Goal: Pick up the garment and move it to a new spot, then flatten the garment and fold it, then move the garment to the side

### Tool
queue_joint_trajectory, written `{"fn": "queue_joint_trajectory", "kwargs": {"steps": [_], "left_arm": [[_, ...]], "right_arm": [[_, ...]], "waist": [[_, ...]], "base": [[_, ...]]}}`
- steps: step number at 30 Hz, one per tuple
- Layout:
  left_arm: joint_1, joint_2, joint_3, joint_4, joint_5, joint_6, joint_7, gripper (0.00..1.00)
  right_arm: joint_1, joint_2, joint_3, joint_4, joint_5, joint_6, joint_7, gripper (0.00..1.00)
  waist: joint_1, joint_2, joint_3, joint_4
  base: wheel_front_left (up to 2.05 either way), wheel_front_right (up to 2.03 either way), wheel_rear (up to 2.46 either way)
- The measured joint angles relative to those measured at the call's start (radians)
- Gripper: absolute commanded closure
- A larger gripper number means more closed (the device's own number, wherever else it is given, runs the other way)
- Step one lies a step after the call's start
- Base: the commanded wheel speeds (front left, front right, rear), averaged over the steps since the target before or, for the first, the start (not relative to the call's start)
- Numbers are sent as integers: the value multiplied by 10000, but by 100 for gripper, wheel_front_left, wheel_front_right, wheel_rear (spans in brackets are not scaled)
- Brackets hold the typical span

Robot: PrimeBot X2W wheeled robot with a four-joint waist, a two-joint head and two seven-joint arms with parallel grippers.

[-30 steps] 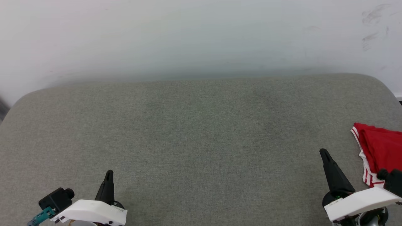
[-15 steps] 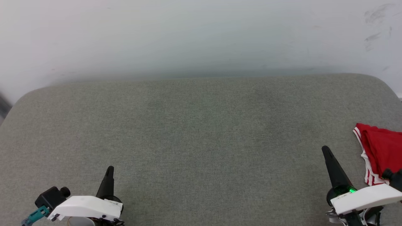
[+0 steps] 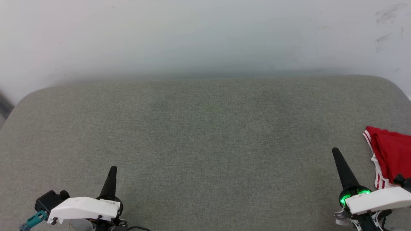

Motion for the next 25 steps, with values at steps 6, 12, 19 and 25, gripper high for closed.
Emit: {"fn": "queue_joint_trajectory", "kwargs": {"steps": [6,12,19,25], "left_arm": [[-78,-102,151,46,-485,-123,174,100],[-134,-217,318,92,-947,-232,324,100],[-245,-320,481,134,-1448,-385,504,100],[-293,-403,633,180,-1864,-477,619,100]], "right_arm": [[-93,0,-50,167,629,0,10,100],[-211,4,-100,336,1225,0,36,100],[-308,8,-157,516,1875,0,58,100],[-373,12,-203,669,2406,0,82,100]], "waist": [[0,0,14,30],[0,0,27,59],[0,0,43,93],[0,0,56,123]], "base": [[0,0,0],[0,0,0],[0,0,0],[0,0,0]]}}
